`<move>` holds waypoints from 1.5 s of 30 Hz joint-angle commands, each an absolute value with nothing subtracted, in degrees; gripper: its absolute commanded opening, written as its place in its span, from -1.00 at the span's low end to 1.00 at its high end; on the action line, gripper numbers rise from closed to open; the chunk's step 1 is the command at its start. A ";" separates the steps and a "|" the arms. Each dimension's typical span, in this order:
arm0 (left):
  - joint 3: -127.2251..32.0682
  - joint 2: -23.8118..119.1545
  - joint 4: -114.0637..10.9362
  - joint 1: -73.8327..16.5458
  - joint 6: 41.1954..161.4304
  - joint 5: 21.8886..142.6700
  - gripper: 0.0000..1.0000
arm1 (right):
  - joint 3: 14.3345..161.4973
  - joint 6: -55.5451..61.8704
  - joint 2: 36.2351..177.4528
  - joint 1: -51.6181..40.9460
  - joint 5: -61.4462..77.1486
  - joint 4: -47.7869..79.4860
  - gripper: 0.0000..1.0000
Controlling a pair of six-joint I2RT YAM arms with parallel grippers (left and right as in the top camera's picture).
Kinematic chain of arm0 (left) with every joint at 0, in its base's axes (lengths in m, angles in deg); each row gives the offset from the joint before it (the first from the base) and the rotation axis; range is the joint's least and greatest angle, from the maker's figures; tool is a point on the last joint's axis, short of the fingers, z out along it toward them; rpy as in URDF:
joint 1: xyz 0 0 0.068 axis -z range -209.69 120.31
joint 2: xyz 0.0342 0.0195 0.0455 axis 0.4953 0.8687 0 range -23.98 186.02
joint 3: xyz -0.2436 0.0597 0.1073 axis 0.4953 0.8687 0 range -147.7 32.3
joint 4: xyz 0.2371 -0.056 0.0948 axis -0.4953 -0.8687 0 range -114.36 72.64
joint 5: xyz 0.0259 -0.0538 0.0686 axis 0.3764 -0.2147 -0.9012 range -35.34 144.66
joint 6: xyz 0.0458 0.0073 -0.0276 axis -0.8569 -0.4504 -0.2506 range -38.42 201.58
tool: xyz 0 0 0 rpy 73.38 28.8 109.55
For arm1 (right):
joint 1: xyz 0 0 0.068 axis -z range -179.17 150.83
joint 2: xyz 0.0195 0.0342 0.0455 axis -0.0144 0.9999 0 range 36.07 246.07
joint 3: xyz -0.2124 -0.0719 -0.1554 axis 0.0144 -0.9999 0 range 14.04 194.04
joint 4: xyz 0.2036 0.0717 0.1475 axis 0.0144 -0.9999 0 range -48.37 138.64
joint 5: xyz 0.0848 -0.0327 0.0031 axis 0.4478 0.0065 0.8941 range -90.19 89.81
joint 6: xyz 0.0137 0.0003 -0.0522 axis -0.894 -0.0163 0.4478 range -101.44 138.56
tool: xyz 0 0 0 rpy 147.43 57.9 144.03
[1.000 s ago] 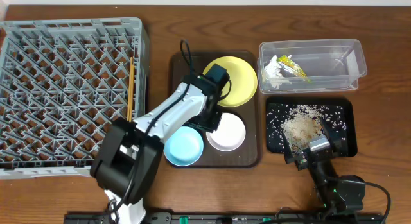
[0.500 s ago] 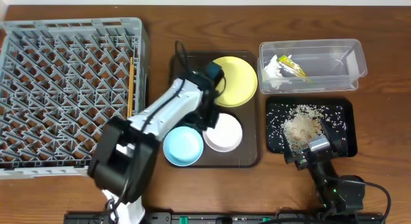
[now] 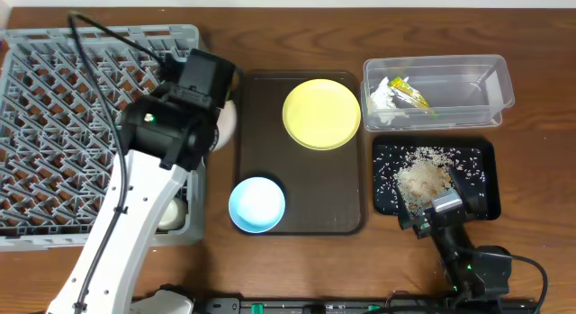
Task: Sort waste into correct bins and load items into the dishwasher
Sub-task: 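Lift white bowl with left gripper and set it in dish rack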
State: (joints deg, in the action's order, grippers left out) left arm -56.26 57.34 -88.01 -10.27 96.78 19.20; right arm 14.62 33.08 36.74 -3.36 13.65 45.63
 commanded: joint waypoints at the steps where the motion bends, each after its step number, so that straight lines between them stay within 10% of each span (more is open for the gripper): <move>1: -52.87 59.59 -87.29 -11.72 98.85 3.68 -0.88 | 14.33 32.32 36.39 -2.88 13.35 45.65 0.99; 11: -44.78 69.32 -77.21 -16.39 98.44 -15.73 -0.88 | 14.33 32.32 36.39 -2.88 13.35 45.67 0.98; 45: -44.80 82.52 -34.37 -20.39 65.30 -12.62 -0.88 | 14.33 32.32 36.39 -2.88 13.35 45.67 0.99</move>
State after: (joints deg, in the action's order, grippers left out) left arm -44.50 81.17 -34.64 -19.50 67.12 -13.00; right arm 14.62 33.08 36.74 -3.36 13.65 45.63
